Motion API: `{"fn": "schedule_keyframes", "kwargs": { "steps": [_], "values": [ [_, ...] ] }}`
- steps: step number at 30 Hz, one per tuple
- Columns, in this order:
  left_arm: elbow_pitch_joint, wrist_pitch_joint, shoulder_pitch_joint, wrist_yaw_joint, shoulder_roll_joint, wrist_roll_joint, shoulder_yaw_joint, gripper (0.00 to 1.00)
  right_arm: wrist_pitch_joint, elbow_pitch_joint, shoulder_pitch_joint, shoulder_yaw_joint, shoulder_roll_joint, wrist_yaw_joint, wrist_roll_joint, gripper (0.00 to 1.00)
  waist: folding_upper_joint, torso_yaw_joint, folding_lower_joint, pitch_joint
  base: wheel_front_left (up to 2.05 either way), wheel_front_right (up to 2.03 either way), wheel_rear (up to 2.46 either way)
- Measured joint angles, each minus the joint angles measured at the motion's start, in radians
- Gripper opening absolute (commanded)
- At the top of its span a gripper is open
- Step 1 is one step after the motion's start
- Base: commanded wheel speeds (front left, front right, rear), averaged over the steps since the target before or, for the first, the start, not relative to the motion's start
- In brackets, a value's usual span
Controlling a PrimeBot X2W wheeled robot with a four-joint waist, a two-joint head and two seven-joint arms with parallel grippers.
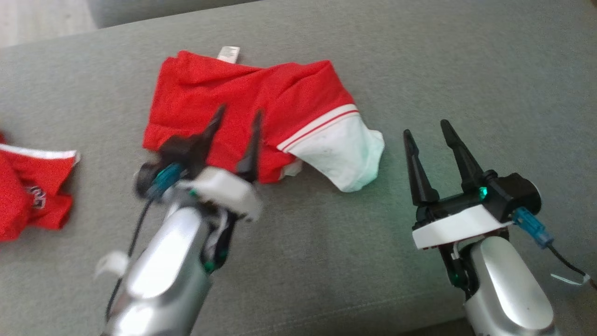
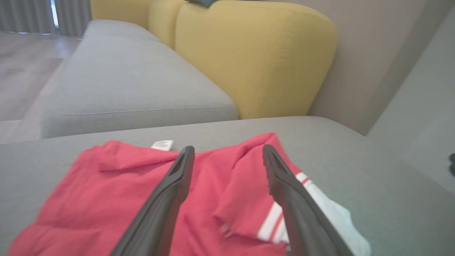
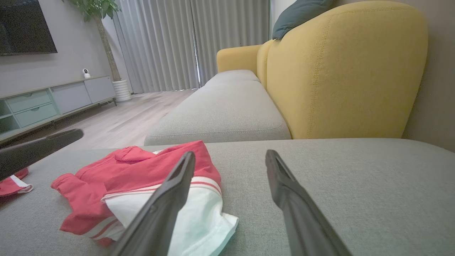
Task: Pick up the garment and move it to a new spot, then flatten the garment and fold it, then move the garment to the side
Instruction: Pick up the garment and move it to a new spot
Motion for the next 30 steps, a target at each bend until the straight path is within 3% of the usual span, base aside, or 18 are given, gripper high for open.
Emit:
{"fn": "schedule_keyframes", "kwargs": {
  "steps": [9, 20, 30],
  "values": [
    [-0.129, 0.0, 0.256, 0.034, 0.012, 0.116, 0.232, 1.0, 0.0, 0.023, 0.026, -0.034, 0.002, 0.0, -0.018, 1.0, 0.0, 0.106, 0.0, -0.04, 0.0, 0.0, 0.0],
    [-0.173, 0.0, 0.389, 0.05, 0.0, 0.195, 0.372, 1.0, 0.0, 0.051, 0.063, -0.054, 0.003, 0.0, -0.019, 1.0, 0.0, 0.169, 0.0, -0.098, 0.0, 0.0, 0.0],
    [-0.22, 0.0, 0.51, 0.059, -0.008, 0.235, 0.437, 1.0, 0.0, 0.064, 0.101, -0.066, 0.003, 0.0, -0.019, 1.0, 0.0, 0.168, 0.0, -0.116, 0.0, 0.0, 0.0]
  ]
}}
